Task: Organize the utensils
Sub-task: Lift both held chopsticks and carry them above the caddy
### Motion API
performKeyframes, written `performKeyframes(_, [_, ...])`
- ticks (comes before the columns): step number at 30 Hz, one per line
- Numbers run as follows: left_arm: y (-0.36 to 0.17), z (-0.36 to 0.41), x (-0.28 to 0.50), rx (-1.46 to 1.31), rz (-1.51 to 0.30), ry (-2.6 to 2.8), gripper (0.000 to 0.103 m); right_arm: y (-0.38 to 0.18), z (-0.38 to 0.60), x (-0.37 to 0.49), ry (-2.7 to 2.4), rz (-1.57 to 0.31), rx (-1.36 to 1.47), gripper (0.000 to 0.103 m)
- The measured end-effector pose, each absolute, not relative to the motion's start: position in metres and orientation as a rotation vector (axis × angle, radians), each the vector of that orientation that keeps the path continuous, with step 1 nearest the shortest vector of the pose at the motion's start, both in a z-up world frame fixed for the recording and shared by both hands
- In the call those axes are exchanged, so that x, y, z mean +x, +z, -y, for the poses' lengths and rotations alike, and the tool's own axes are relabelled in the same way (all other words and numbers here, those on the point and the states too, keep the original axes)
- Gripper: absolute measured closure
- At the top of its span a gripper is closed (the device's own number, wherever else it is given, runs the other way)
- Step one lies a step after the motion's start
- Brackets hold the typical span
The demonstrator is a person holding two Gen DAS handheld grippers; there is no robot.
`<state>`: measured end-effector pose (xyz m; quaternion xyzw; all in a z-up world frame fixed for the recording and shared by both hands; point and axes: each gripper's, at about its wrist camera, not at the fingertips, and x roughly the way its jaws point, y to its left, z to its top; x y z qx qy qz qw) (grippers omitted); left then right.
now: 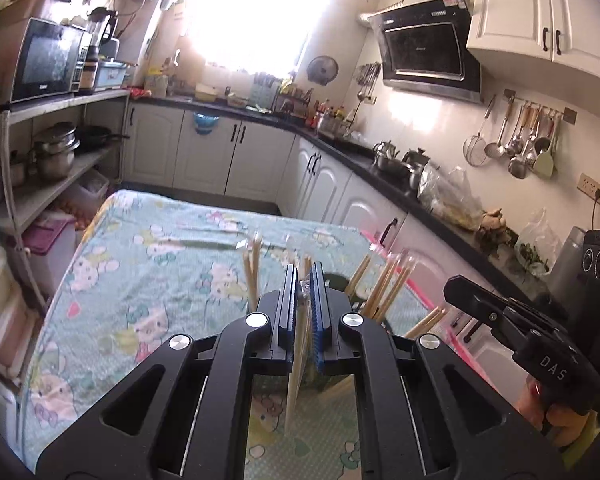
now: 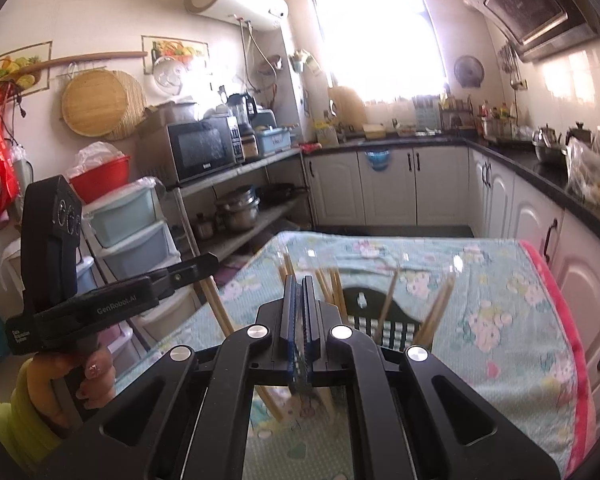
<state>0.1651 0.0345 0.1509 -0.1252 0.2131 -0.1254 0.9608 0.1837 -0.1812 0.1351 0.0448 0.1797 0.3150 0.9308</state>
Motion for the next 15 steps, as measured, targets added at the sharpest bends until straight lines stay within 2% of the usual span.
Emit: performKeyframes(15, [0.215,-0.042,0.165,-0.242,-0.276,-0.248,0.099,0.194,0.183,0.179,0.647,-0.201,0.082,0.1])
